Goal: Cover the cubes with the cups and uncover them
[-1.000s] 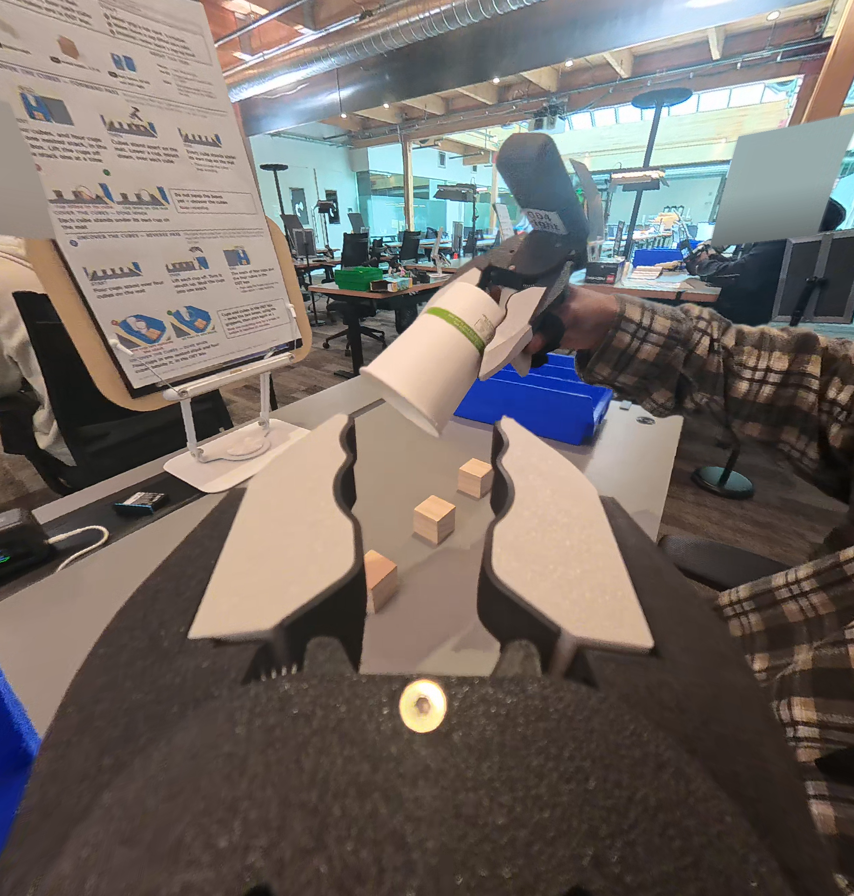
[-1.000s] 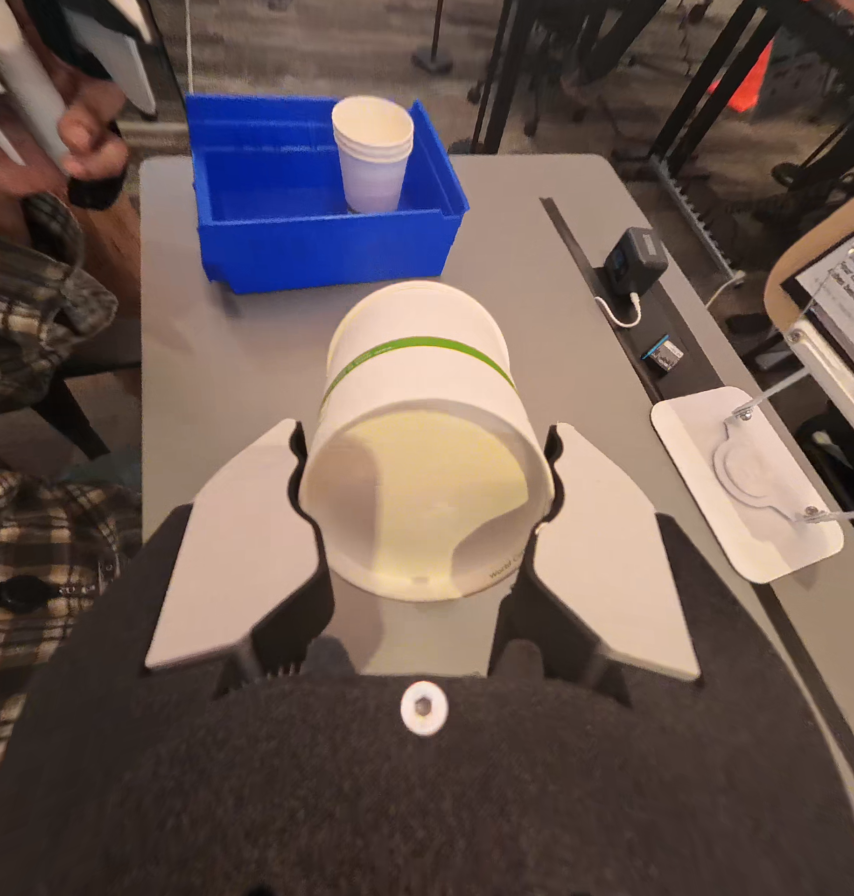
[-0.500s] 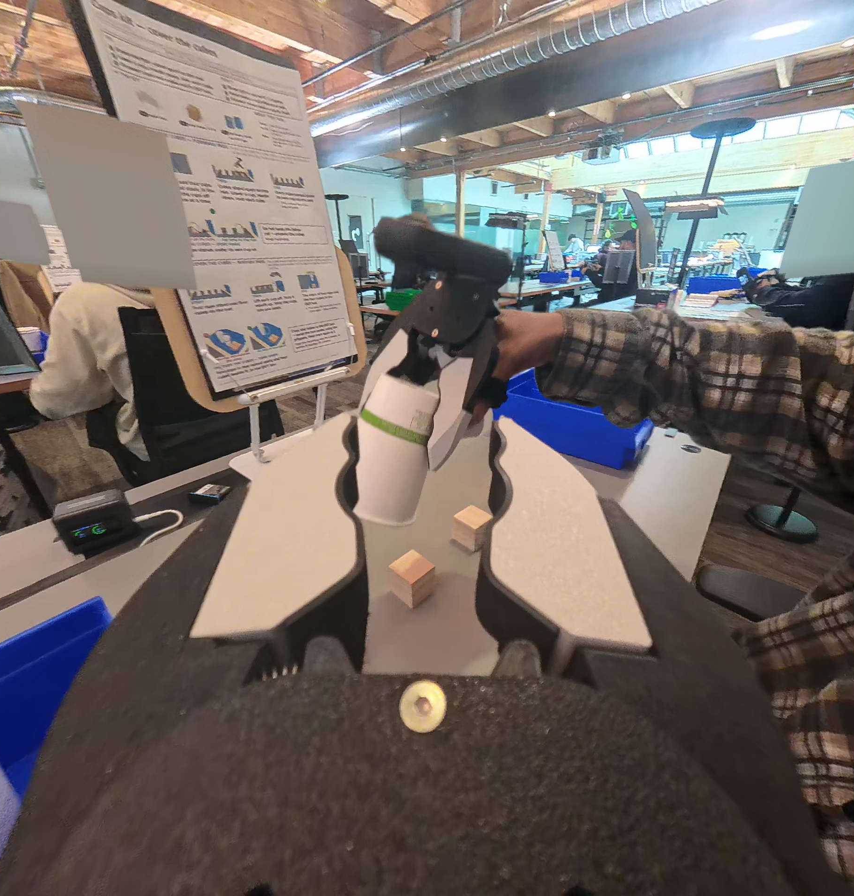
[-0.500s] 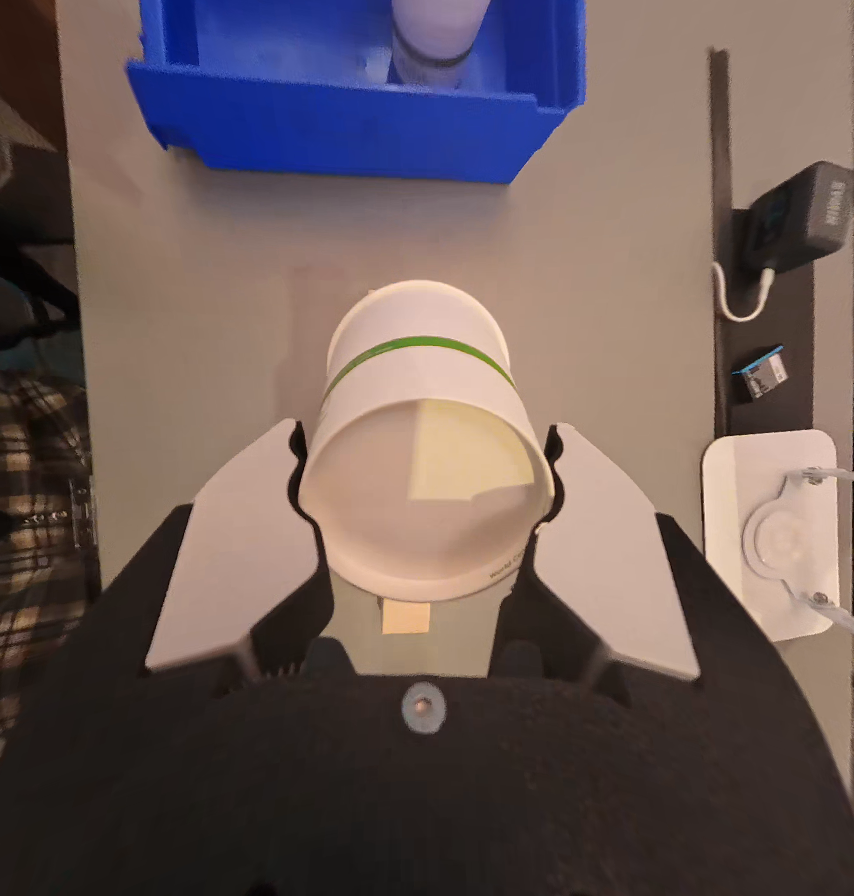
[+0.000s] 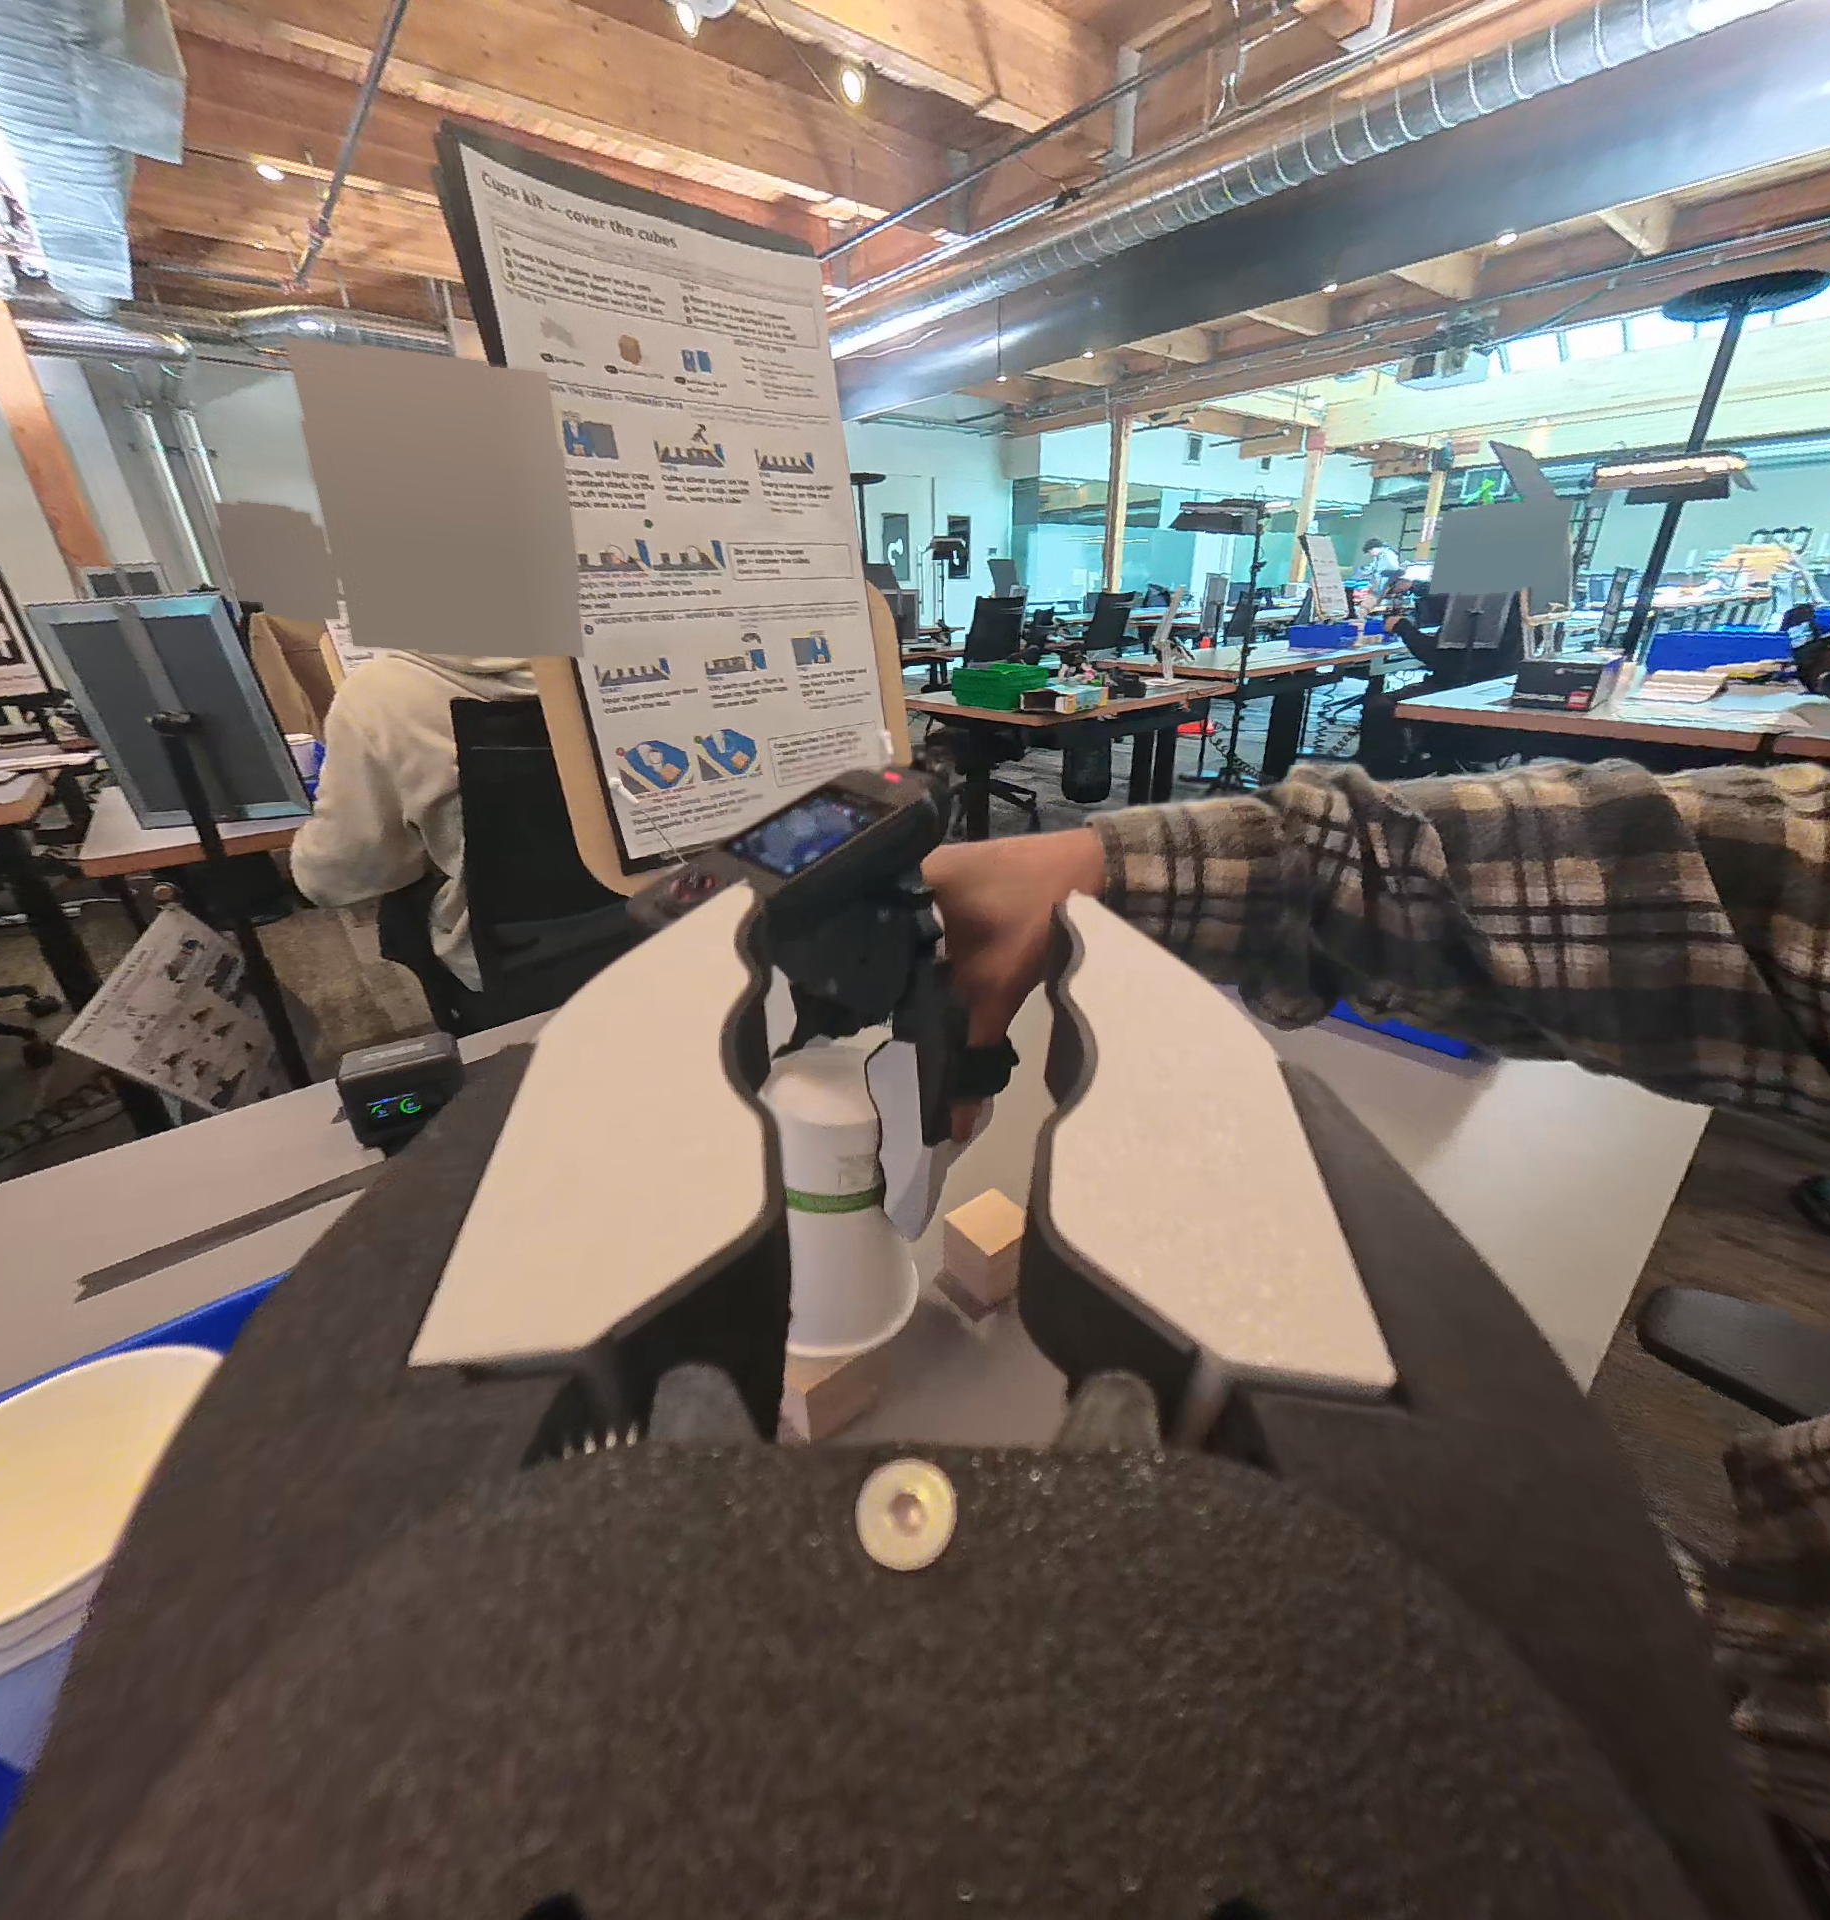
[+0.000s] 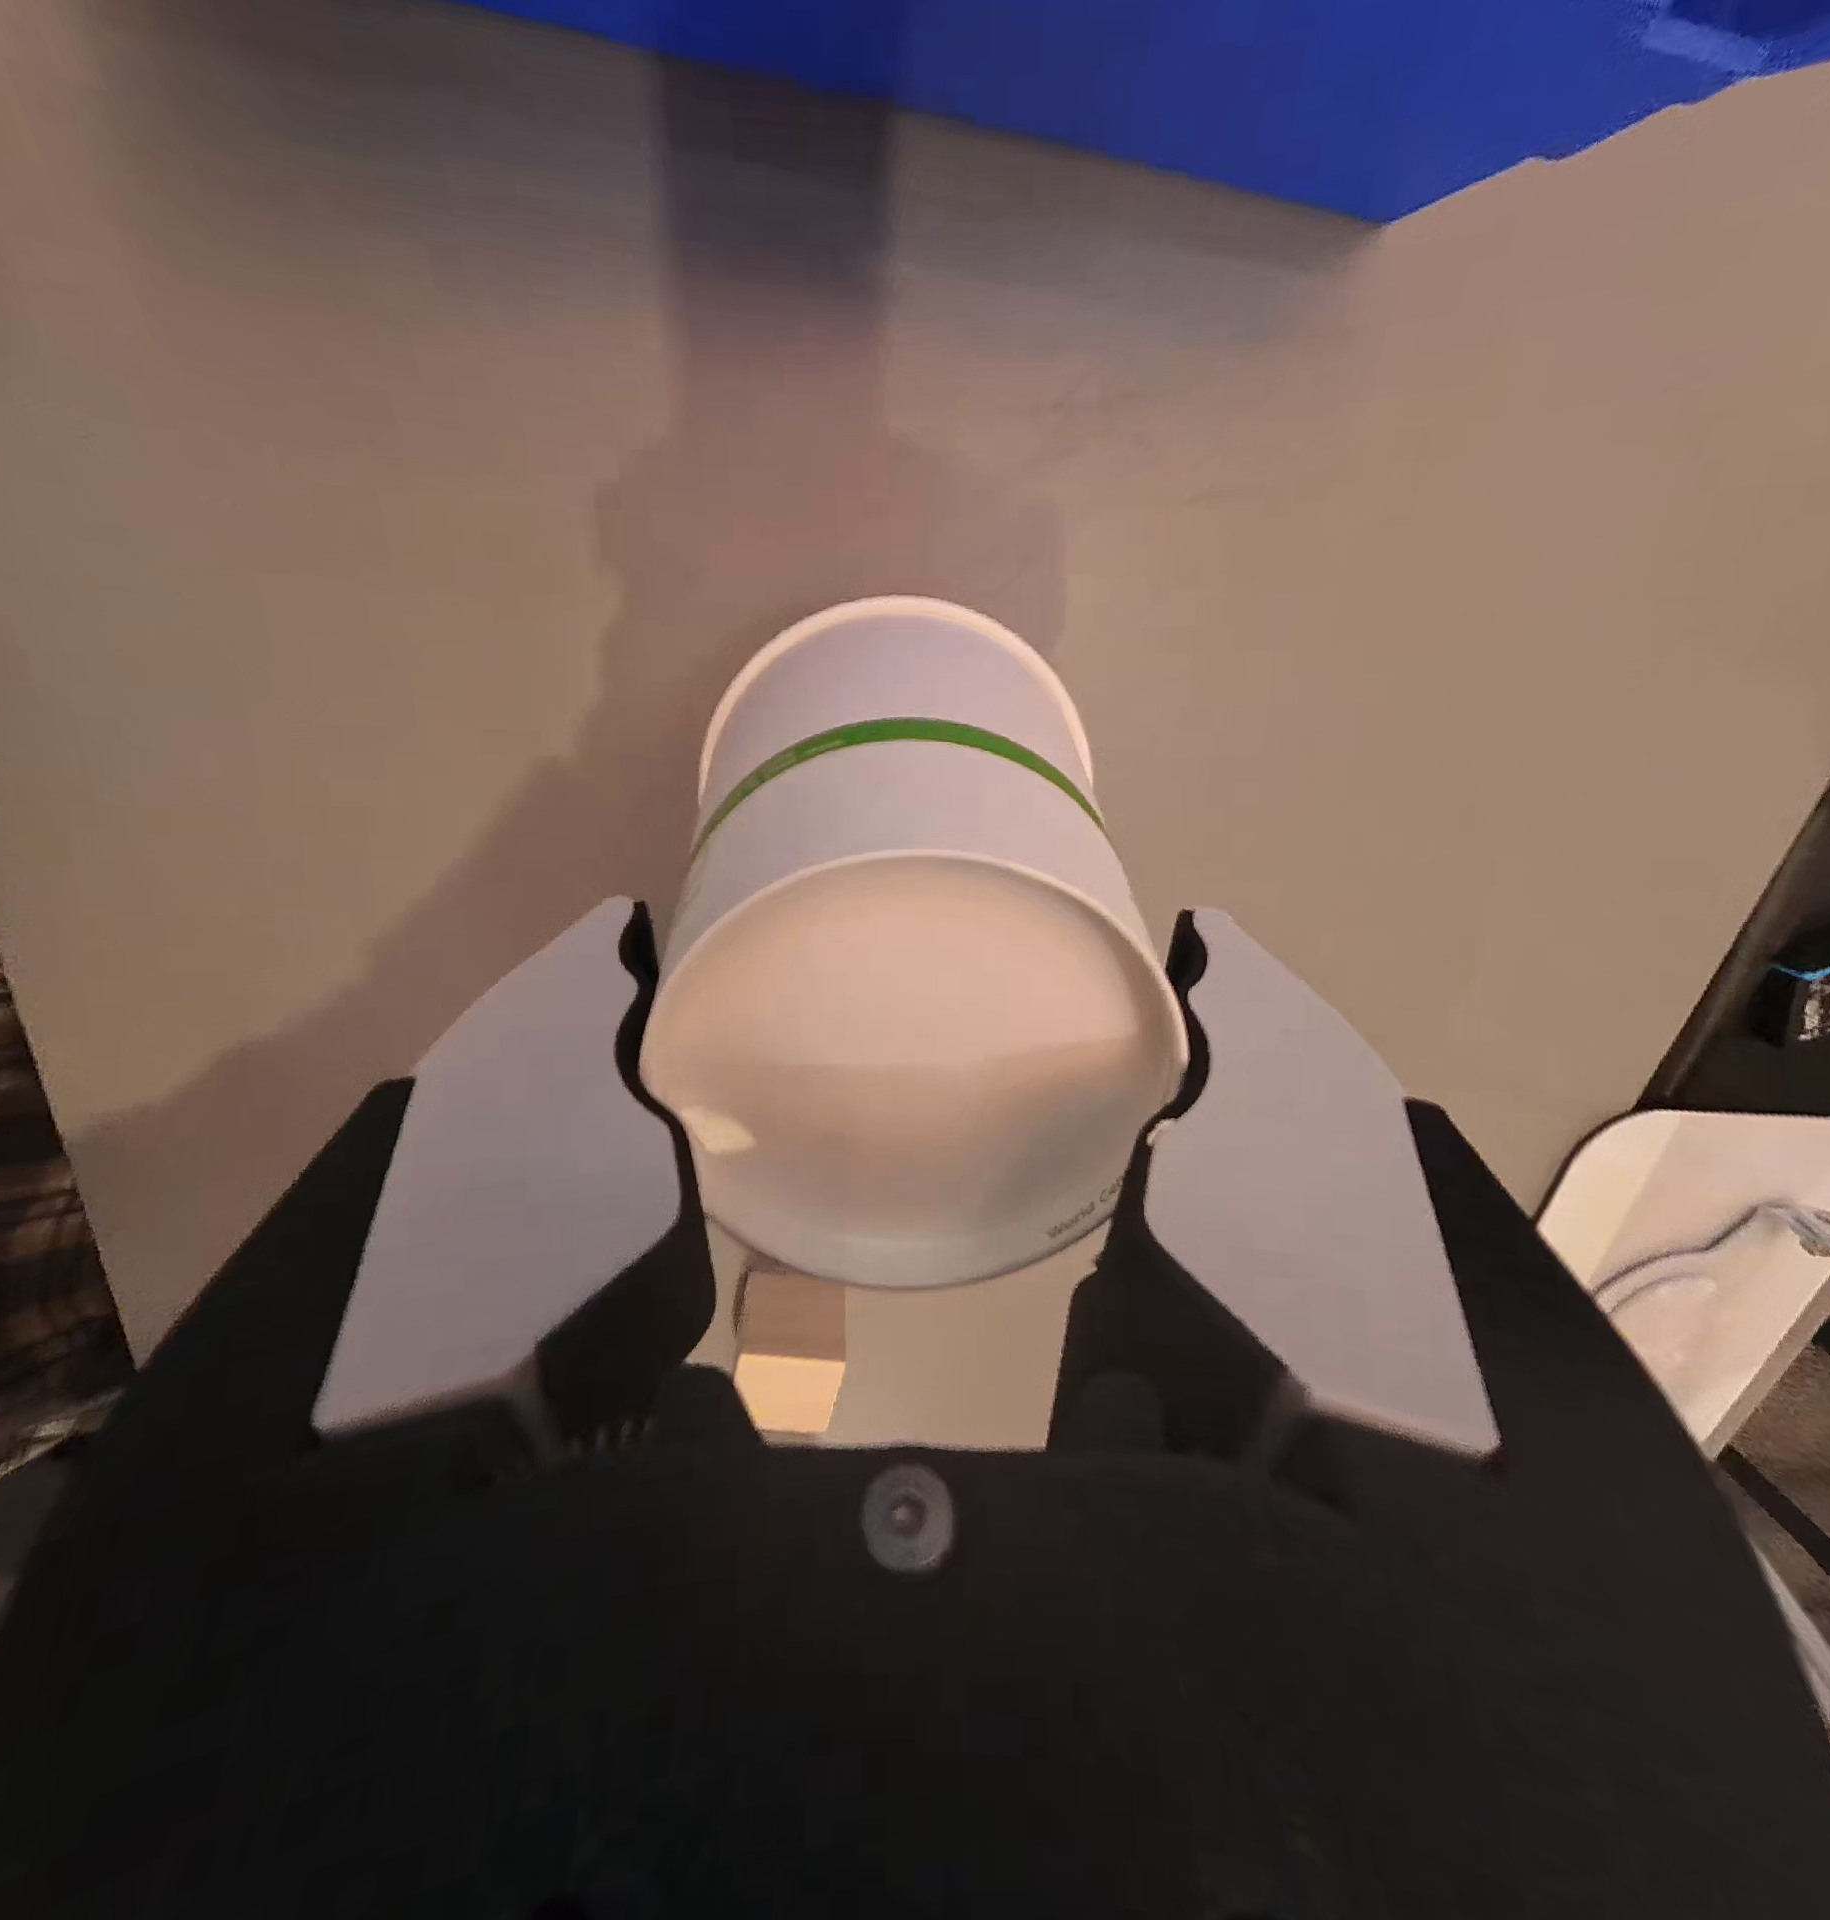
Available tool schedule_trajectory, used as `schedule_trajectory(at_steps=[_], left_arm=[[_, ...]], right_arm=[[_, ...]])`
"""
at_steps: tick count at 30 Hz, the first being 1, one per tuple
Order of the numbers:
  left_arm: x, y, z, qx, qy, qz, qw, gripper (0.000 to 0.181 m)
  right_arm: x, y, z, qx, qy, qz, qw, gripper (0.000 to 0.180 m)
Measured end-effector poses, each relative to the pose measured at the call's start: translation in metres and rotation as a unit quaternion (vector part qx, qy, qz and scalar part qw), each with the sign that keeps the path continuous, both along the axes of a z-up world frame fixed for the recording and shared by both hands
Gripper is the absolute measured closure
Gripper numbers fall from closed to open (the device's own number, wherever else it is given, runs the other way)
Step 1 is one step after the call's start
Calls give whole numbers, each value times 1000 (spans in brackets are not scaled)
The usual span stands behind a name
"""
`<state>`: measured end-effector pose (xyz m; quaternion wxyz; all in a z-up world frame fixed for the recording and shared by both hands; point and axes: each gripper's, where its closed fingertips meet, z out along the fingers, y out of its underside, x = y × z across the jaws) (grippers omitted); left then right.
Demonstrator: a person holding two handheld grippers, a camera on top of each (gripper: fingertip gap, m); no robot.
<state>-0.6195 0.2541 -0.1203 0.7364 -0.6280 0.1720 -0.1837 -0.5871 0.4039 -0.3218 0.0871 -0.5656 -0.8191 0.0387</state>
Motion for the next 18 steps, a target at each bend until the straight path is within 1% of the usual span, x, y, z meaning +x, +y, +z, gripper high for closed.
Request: schedule_trajectory(at_steps=[5, 11, 18], left_arm=[[-7, -4, 4, 9, -3, 10, 1000, 131], [-9, -1, 1, 3, -2, 13, 1000, 132], [-5, 3, -2, -6, 3, 9, 1000, 131]], right_arm=[[-11, -8, -20, -8, -28, 15, 999, 87], [-11, -10, -42, -1, -62, 26, 998, 87], [-13, -13, -54, -5, -67, 33, 997, 87]])
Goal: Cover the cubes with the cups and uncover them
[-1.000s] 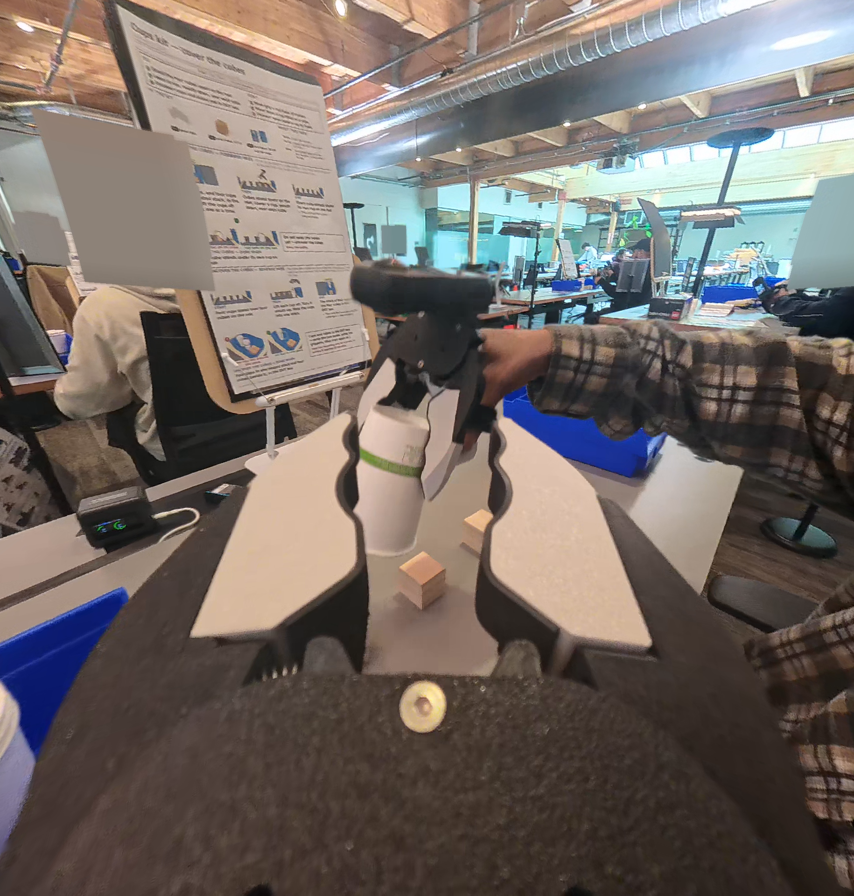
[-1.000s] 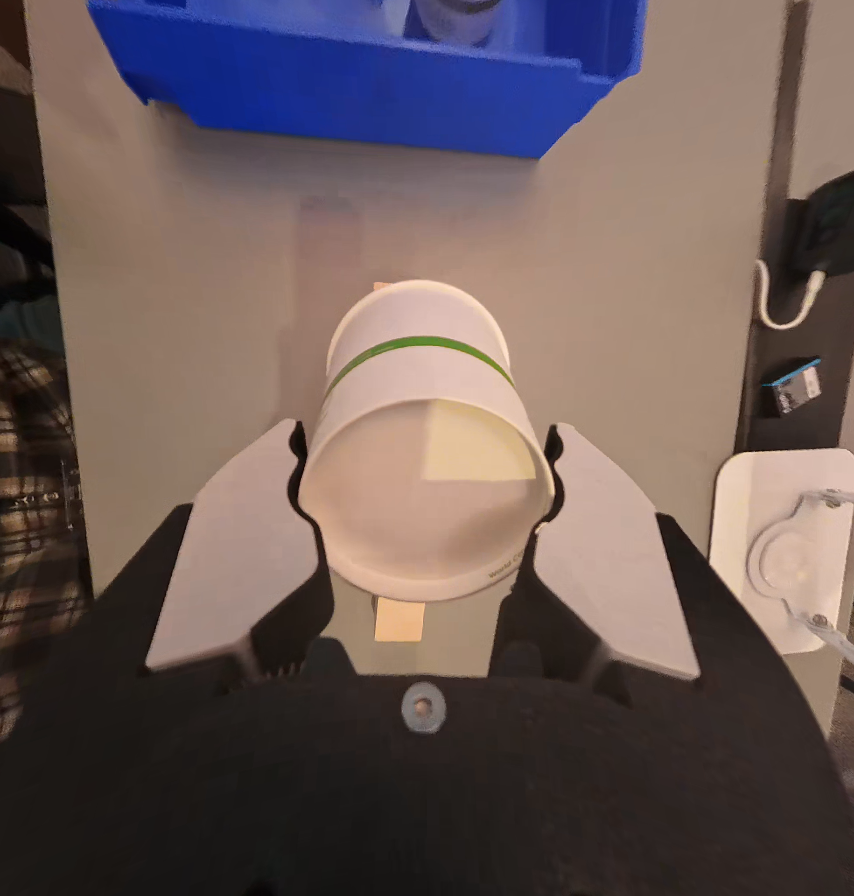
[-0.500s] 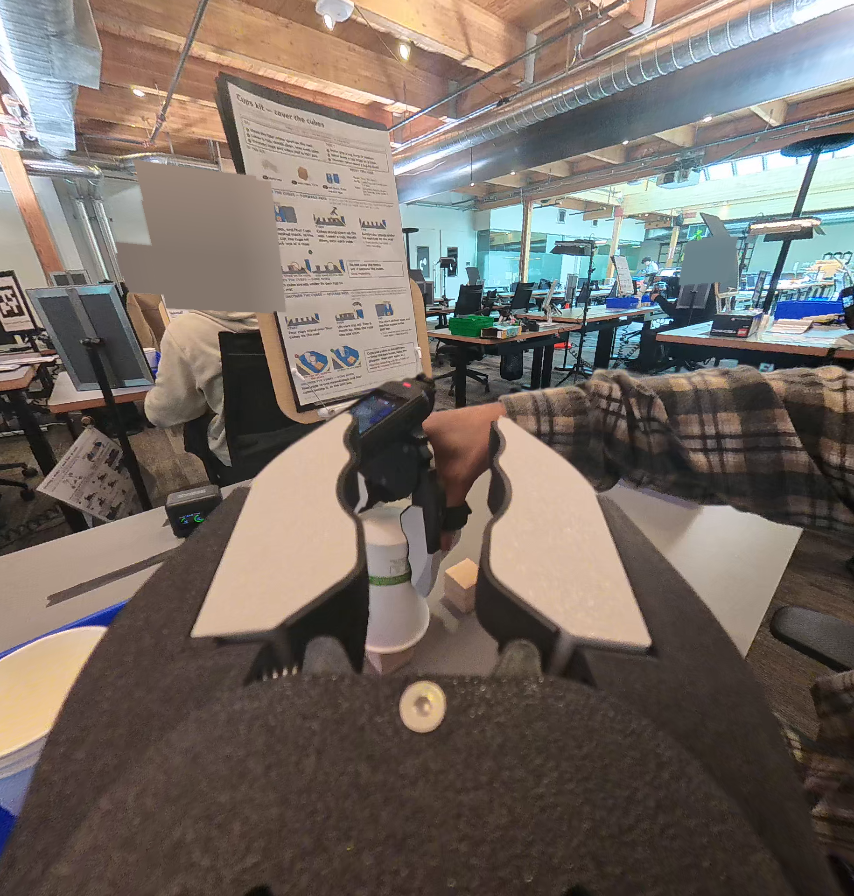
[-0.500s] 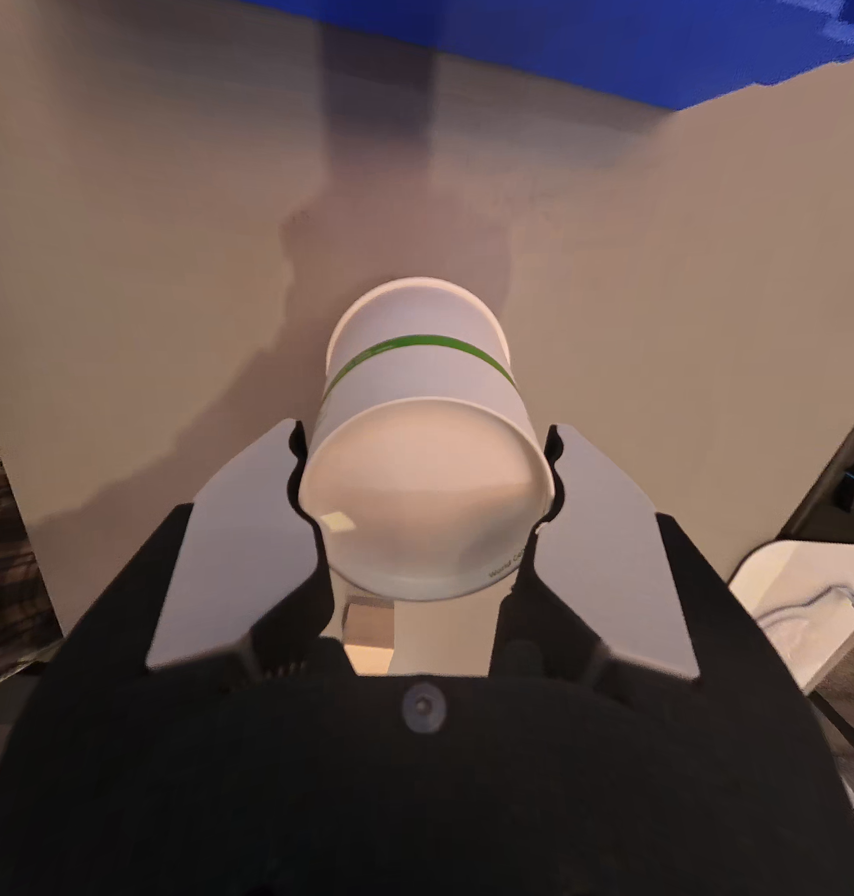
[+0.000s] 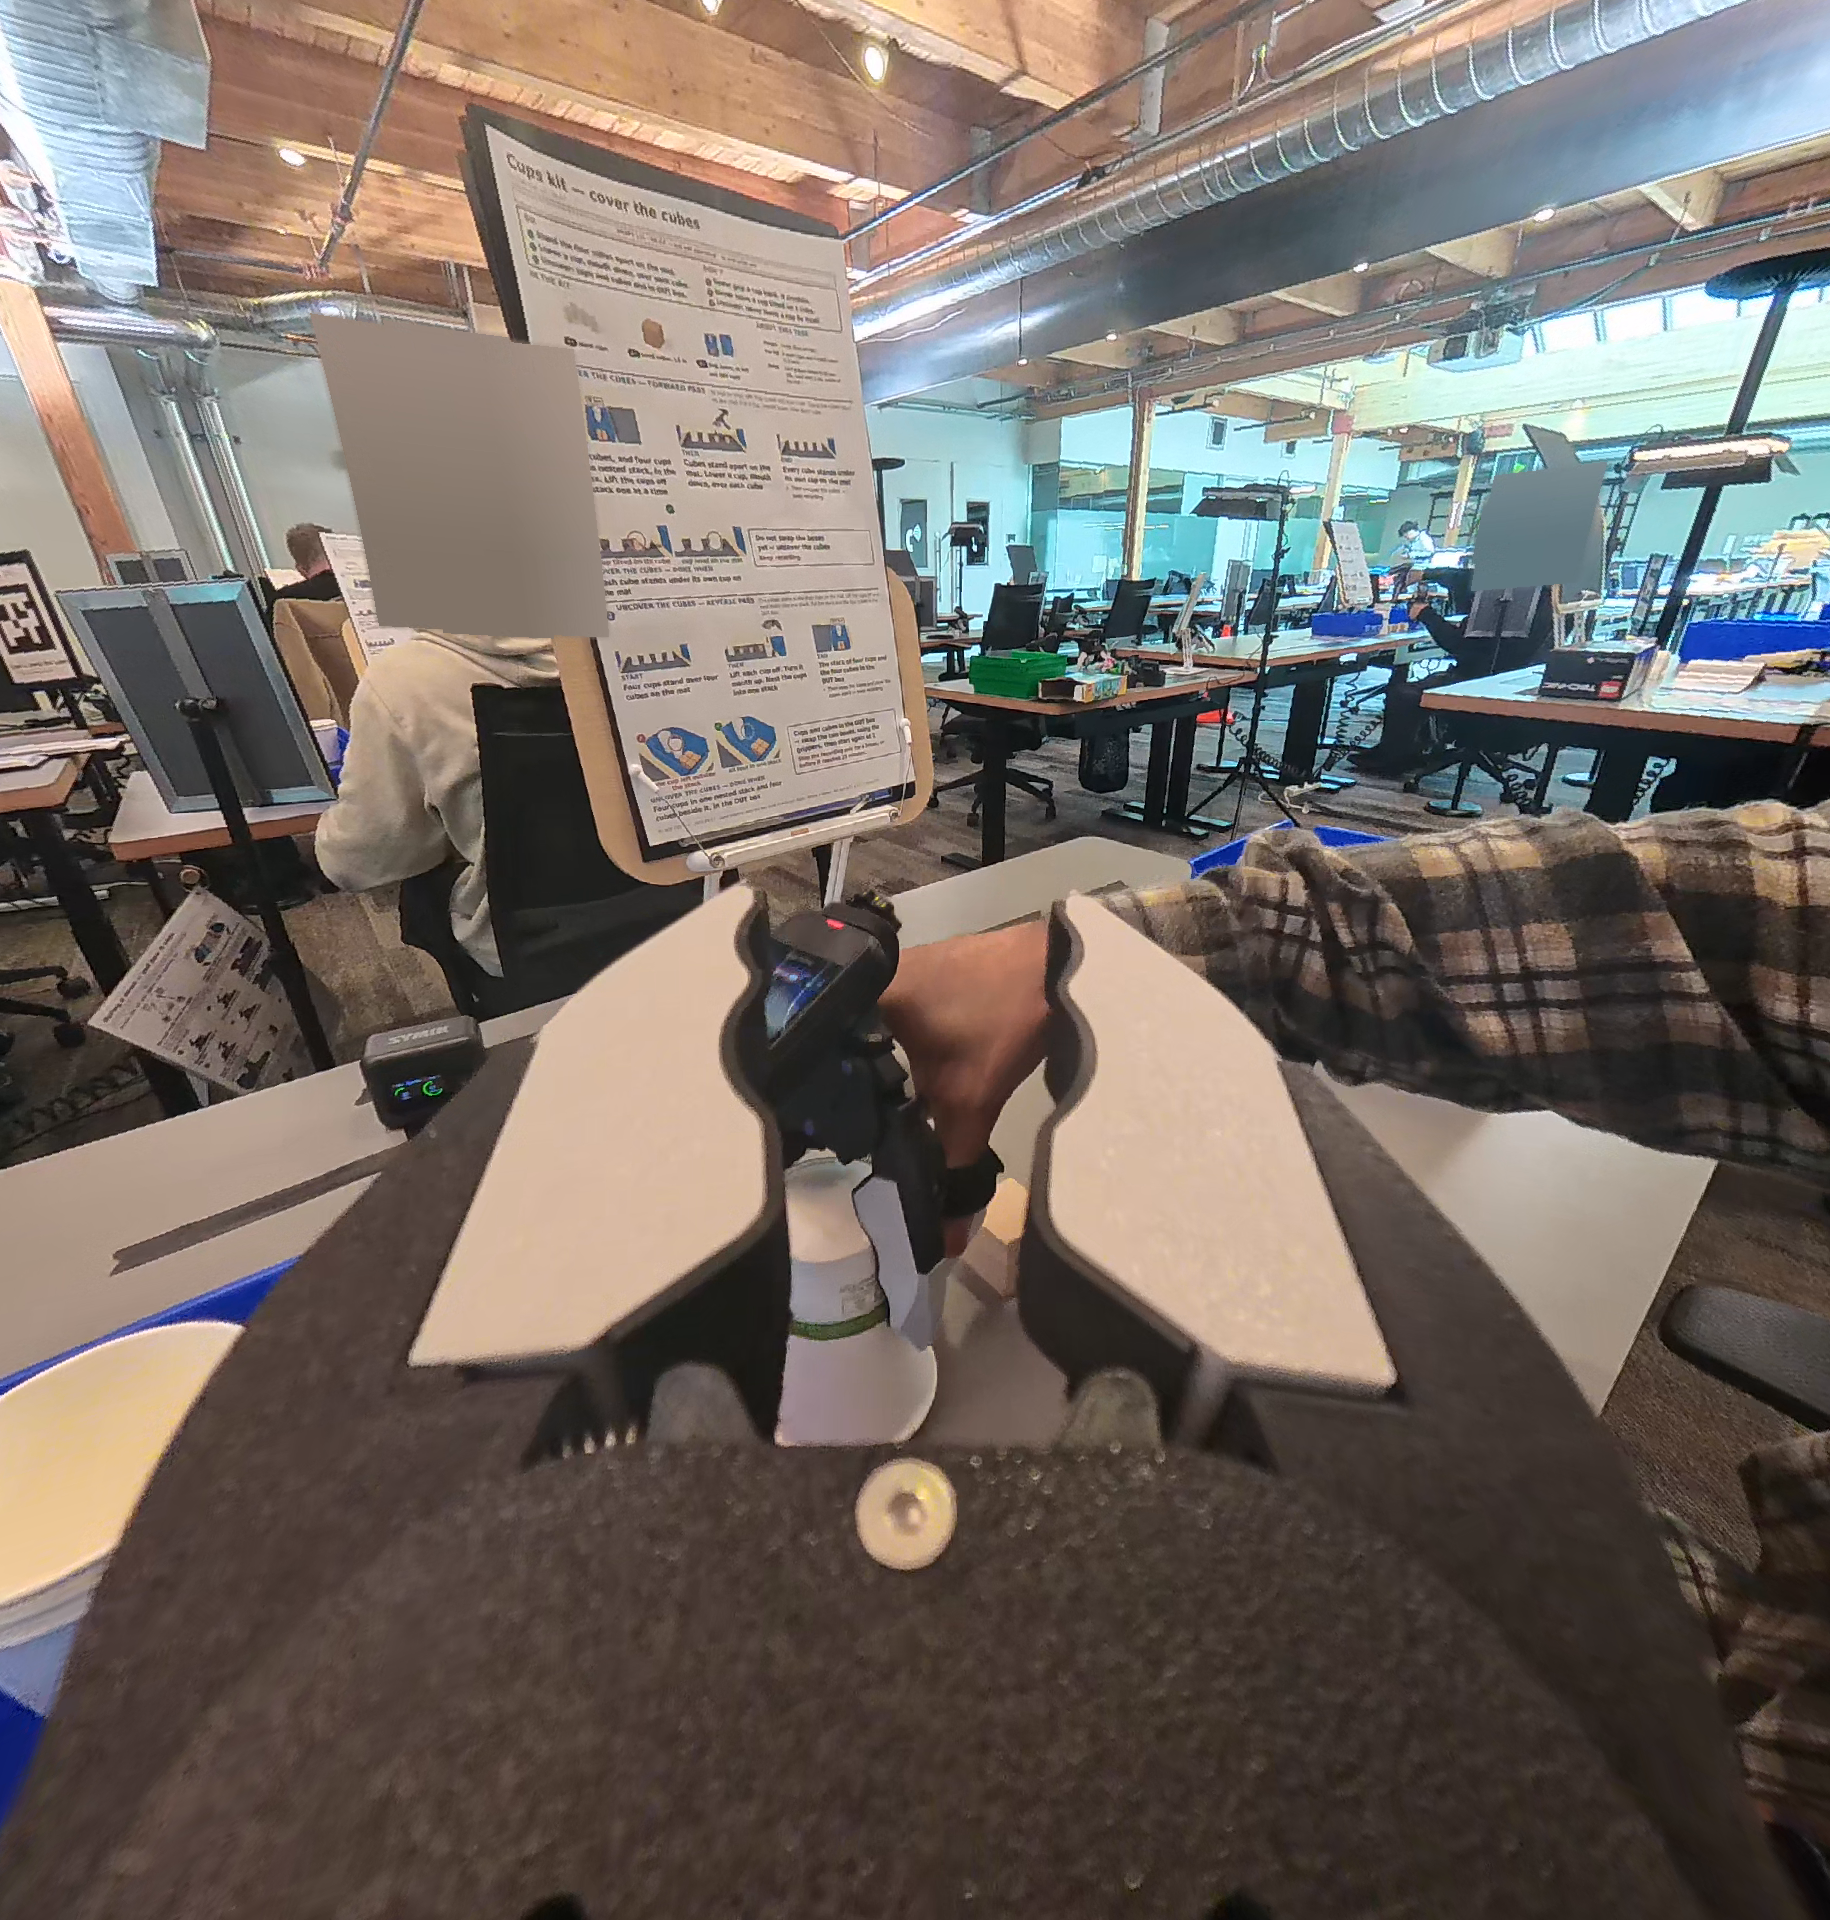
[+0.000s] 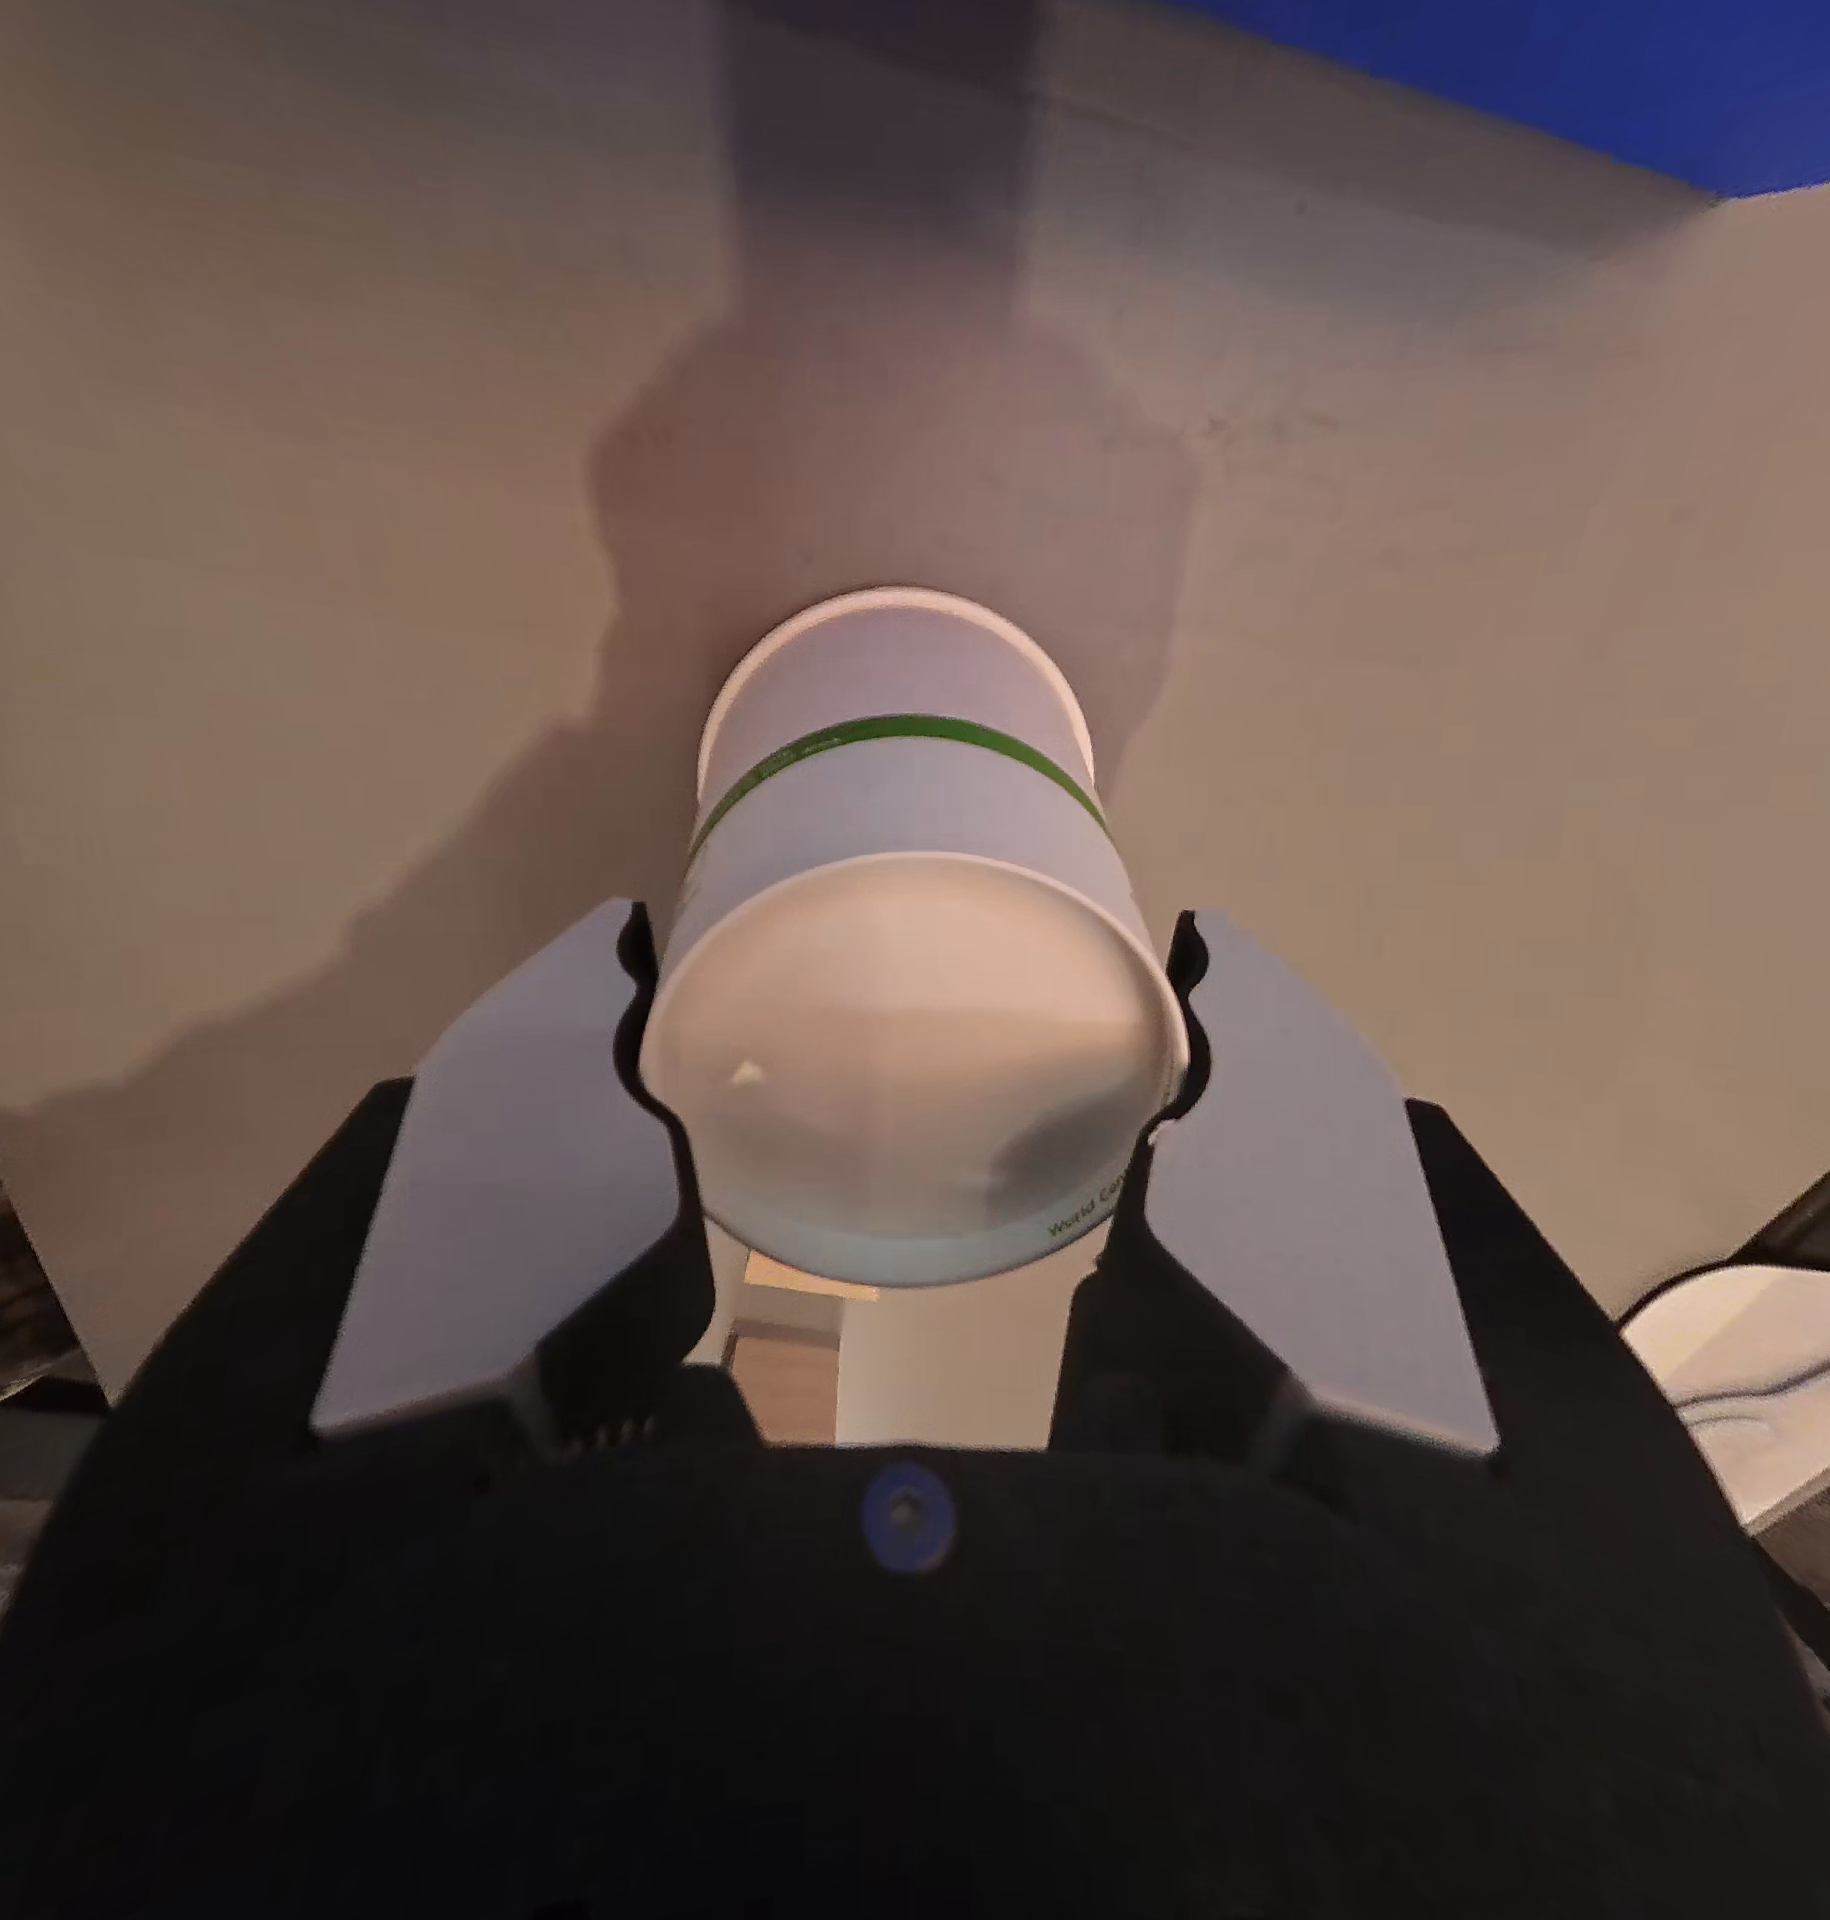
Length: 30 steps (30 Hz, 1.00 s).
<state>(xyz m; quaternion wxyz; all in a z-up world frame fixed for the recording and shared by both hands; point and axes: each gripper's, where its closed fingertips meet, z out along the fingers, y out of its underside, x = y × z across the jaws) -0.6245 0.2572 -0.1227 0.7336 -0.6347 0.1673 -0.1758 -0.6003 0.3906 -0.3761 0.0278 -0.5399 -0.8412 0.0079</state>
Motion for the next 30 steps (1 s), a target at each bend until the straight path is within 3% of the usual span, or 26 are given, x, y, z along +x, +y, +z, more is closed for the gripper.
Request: schedule_trajectory(at_steps=[30], left_arm=[[3, 2, -1, -2, 6, -1, 1000, 131]], right_arm=[[-3, -6, 7, -13, 14, 9, 1000, 87]])
